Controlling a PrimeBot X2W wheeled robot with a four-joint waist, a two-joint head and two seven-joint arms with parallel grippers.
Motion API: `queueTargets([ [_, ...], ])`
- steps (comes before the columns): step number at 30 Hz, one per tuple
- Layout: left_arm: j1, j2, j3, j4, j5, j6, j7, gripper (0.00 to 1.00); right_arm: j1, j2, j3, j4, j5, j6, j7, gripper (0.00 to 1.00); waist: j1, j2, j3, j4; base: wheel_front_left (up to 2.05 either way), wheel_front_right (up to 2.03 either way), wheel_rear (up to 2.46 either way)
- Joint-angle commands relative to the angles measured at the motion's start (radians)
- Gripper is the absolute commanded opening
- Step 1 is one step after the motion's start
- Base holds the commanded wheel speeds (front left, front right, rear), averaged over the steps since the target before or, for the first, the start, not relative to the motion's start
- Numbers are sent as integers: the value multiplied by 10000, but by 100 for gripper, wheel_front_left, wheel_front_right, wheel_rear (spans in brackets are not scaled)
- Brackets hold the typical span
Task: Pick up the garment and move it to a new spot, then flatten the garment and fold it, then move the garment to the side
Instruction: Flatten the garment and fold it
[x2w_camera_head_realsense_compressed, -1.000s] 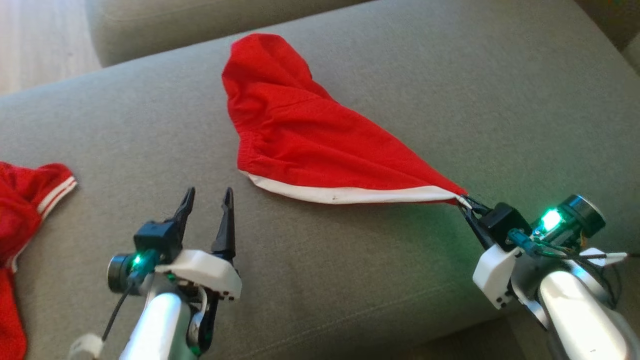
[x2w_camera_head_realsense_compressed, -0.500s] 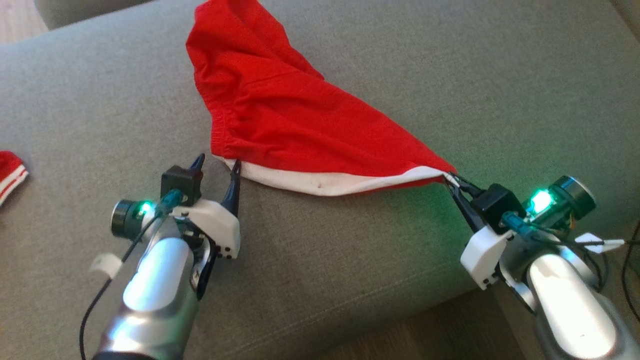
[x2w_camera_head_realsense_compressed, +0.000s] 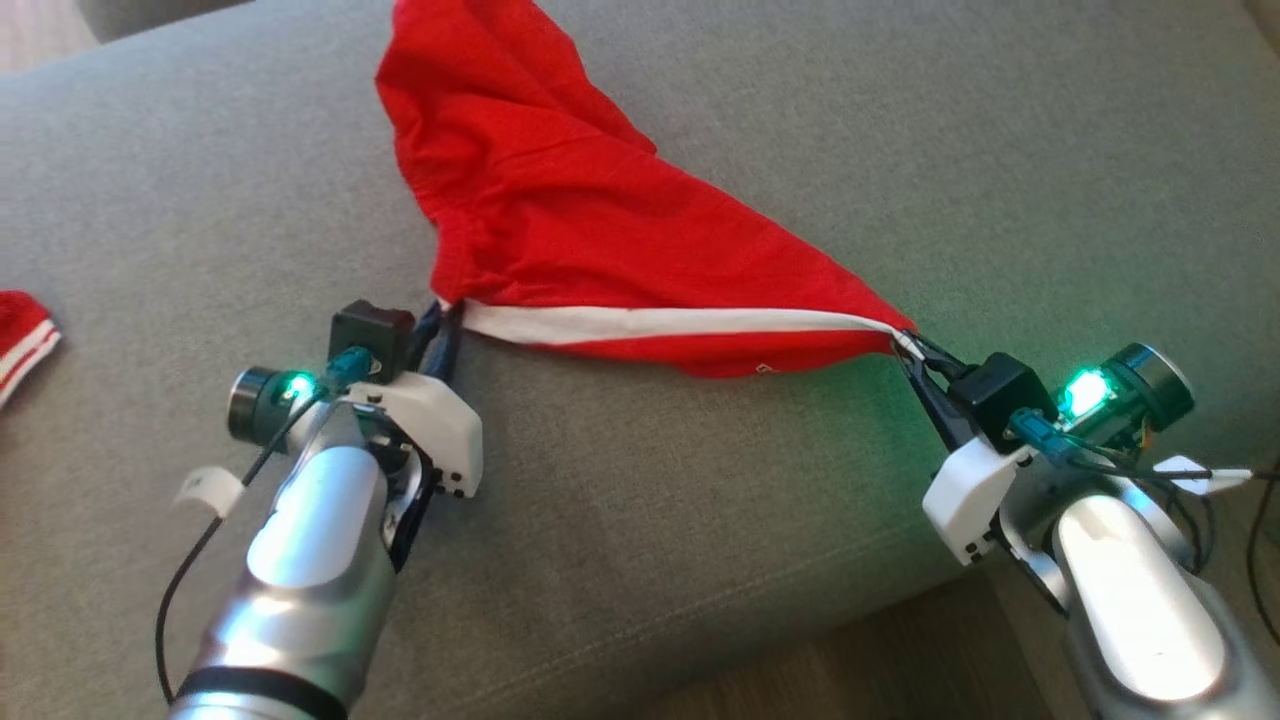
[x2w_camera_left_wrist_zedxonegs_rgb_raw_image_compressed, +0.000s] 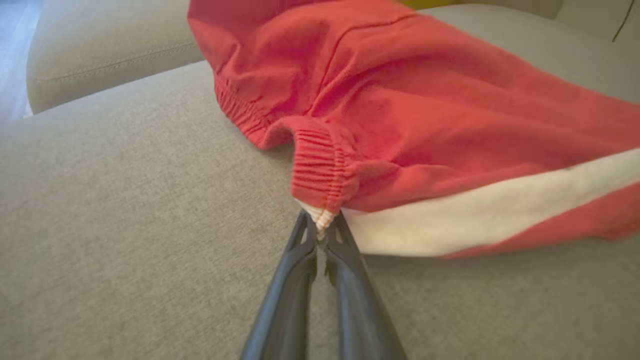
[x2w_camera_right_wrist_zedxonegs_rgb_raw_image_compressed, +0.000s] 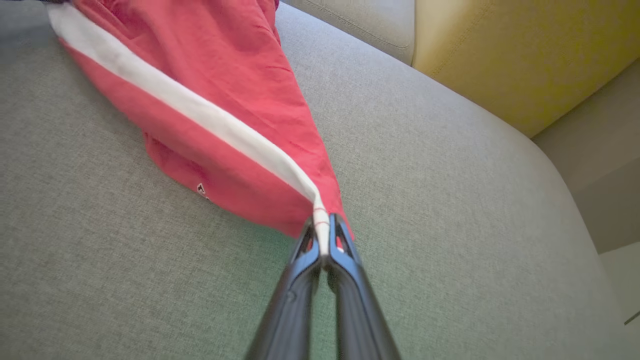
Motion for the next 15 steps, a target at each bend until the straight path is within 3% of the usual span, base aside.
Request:
queueTargets([
  [1, -122, 199, 193, -330, -69, -59, -50, 0, -260, -39, 49, -270, -92, -4, -118, 0, -1, 0, -145, 118, 0, 0, 0],
  [9, 530, 441, 231, -1491, -1171, -463, -19, 0, -740, -33, -328, -108, -381, -4, -859, 0, -1, 0, -1274, 904, 0, 0, 0],
  [15, 828, 902, 417, -3788, -2428, -498, 932, 0, -1721, -2, -679, -161, -688, -4, -1517, 0, -1, 0, -2349, 1483, 0, 0, 0],
])
